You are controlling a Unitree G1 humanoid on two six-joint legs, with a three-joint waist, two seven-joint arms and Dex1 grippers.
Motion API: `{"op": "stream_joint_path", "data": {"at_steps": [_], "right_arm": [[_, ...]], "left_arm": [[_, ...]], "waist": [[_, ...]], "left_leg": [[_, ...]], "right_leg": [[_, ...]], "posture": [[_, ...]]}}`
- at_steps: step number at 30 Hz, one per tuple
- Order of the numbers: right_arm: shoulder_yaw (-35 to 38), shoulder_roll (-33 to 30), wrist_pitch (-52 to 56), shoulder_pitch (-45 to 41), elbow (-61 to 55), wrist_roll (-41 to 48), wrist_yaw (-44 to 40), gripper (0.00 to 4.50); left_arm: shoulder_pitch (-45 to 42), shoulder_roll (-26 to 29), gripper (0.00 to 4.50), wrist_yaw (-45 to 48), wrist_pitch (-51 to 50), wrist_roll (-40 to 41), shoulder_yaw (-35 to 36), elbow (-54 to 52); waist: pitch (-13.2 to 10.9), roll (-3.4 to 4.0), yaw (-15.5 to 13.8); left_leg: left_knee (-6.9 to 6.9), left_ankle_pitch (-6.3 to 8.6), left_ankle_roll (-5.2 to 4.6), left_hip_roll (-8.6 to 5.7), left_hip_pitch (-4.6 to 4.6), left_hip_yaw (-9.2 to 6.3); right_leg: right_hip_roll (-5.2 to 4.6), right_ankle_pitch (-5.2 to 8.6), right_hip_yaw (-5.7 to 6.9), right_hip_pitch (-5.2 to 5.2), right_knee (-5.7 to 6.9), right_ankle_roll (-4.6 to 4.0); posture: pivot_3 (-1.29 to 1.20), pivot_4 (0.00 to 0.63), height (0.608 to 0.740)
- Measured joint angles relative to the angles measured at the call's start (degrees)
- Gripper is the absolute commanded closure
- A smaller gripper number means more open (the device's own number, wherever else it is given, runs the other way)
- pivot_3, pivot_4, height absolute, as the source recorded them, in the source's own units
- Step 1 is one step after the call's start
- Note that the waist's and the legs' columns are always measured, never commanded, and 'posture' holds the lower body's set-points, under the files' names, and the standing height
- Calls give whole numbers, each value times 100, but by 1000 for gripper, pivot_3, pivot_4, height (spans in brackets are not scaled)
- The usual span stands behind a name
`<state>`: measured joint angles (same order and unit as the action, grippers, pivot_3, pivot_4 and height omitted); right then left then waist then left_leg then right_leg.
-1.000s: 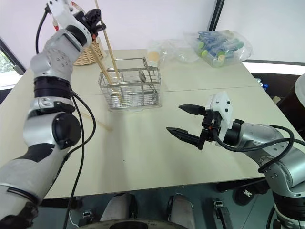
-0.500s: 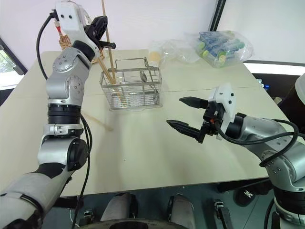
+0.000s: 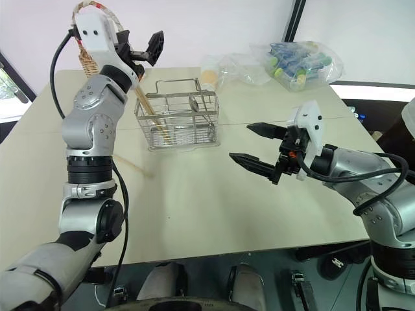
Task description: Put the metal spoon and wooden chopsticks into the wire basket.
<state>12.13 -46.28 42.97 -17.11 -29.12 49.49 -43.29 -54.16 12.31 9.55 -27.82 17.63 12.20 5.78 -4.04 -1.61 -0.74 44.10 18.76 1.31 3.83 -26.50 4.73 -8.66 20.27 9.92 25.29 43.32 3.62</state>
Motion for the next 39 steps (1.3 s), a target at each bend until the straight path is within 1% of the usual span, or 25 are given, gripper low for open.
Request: {"op": "stream_joint_path", "data": {"at_steps": [3,5,8,11,13,14,16,18,20,24,28,32,35,39], "right_arm": [[-46,-1,-8,-195,150,-103,-98,0],[-73,0,-22,-293,231,-157,-159,0],[-211,7,-92,-365,309,-240,-282,0],[-301,15,-132,-385,399,-336,-403,0],[-422,10,-215,-467,457,-407,-616,0],[-475,3,-231,-504,464,-433,-712,0],[-532,-21,-244,-573,480,-463,-858,0],[-631,-31,-253,-798,641,-571,-1000,0],[-676,-31,-283,-916,732,-645,-1079,0],[-750,-17,-316,-944,833,-768,-1163,0],[-781,32,-324,-942,816,-781,-1155,0],[-782,45,-311,-923,764,-770,-1114,0],[-783,45,-266,-858,647,-760,-1107,0],[-766,44,-214,-784,552,-723,-1082,0]], "left_arm": [[-129,138,24,-234,-595,241,176,-354],[-468,250,24,-530,-995,432,458,-512],[-1088,397,24,-1277,-1472,549,1006,-694],[-1261,503,24,-2180,-2038,410,1415,-720],[-1205,368,24,-3044,-2958,202,1901,-572],[-1107,302,24,-3285,-3288,150,2076,-504],[-930,175,24,-3562,-3740,70,2280,-434],[-855,-76,24,-3940,-4343,-79,2631,-430],[-835,-198,24,-4148,-4645,-203,2819,-433],[-763,-260,24,-4379,-4763,-463,2992,-316],[-677,-295,24,-4455,-4520,-610,3082,438],[-531,-284,24,-4455,-3946,-716,3072,1237],[-395,-290,24,-4443,-3727,-716,3065,1713],[-368,-300,24,-4468,-3543,-717,3013,2085]], "waist": [[-2,0,5],[-3,-2,1],[0,4,2],[8,17,-1],[4,11,-1],[2,6,-4],[-5,-5,-12],[-11,-15,-8],[-11,-17,-7],[-8,-13,-11],[-8,-13,-11],[-7,-12,-4],[-7,-13,-5],[-8,-14,-12]], "left_leg": [[-1,-2,2,0,-1,-2],[-4,-3,4,0,-1,-3],[-8,-2,3,-1,6,-3],[-8,-1,2,-3,12,-1],[-10,2,-5,-3,11,-8],[-10,2,-5,-2,9,-14],[-9,-2,3,-2,4,-17],[-10,-6,10,-3,-1,-15],[-5,-8,15,-4,-2,-12],[-4,-11,24,-5,1,-8],[-5,-17,35,-2,-2,-10],[0,-17,36,-1,-1,-3],[0,-17,36,-1,-3,-3],[-2,-17,37,-2,-6,-4]], "right_leg": [[1,0,-1,1,0,0],[2,0,-3,0,0,0],[-1,0,-6,-9,-3,0],[0,0,-6,-14,0,1],[3,-1,-6,-14,3,2],[5,-1,-5,-13,6,2],[6,-1,-3,-12,10,2],[5,-3,-3,-12,8,6],[1,-7,-4,-12,3,13],[-6,-7,-5,-8,2,14],[-6,-7,-4,-2,5,13],[-12,-8,-4,-3,4,13],[-13,-8,-4,0,5,13],[-14,-8,-4,2,5,13]], "posture": [[0,150,620],[0,150,620],[0,150,620],[0,150,620],[0,150,620],[0,150,620],[0,150,620],[0,150,620],[0,150,620],[0,150,620],[0,150,620],[0,150,620],[0,150,620],[0,150,620]]}}
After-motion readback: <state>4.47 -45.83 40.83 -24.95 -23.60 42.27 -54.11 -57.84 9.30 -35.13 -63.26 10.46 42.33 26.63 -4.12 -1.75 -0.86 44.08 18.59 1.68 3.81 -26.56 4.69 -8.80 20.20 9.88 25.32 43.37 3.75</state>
